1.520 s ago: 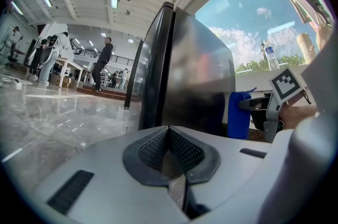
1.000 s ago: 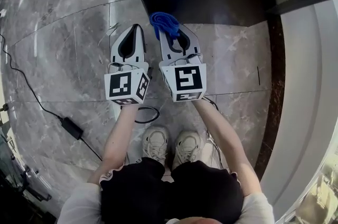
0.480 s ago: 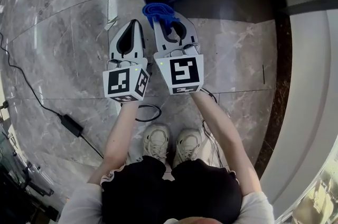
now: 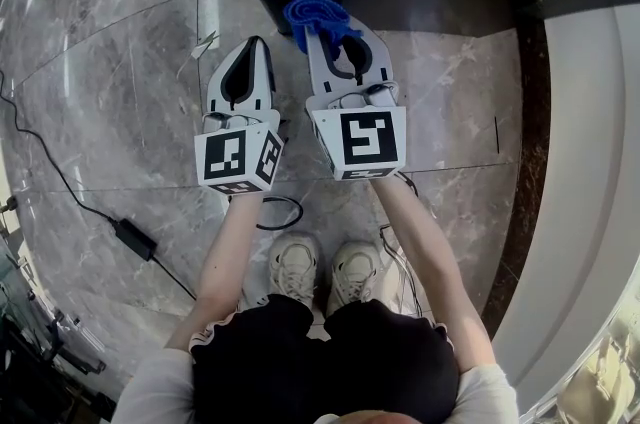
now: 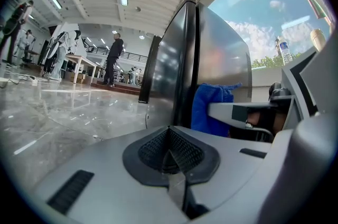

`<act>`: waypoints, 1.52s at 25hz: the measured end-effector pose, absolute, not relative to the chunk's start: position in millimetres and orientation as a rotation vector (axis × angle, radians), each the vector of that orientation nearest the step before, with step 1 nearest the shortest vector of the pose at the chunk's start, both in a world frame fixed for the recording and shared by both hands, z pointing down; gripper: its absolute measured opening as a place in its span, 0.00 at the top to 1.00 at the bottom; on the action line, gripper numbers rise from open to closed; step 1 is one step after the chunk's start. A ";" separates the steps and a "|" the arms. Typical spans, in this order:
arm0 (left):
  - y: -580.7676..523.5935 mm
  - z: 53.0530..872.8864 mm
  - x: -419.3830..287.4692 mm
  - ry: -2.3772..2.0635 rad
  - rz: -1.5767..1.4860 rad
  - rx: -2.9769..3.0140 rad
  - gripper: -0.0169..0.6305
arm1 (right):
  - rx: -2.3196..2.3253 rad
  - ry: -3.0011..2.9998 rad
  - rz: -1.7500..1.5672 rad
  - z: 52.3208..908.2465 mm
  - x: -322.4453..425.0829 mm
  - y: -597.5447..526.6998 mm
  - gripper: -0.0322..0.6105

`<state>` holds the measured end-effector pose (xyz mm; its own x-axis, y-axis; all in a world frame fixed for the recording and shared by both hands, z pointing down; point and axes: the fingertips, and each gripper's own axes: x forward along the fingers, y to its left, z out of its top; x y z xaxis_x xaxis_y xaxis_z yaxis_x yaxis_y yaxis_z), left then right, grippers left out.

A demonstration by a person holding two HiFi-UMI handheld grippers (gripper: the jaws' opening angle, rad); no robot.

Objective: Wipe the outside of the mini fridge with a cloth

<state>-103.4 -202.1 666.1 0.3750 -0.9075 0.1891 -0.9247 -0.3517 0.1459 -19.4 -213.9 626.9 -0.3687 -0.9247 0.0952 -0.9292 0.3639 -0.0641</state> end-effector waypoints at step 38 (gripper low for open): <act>-195.0 660.5 -61.8 -1.536 0.166 2.514 0.97 | 2.560 -1.815 0.115 608.2 294.1 -195.1 0.85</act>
<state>-61.8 -195.0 660.5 0.4568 -0.8682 0.1939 -0.8896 -0.4450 0.1033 294.1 -195.1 608.2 0.3291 -0.9424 0.0602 -0.9425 -0.3317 -0.0414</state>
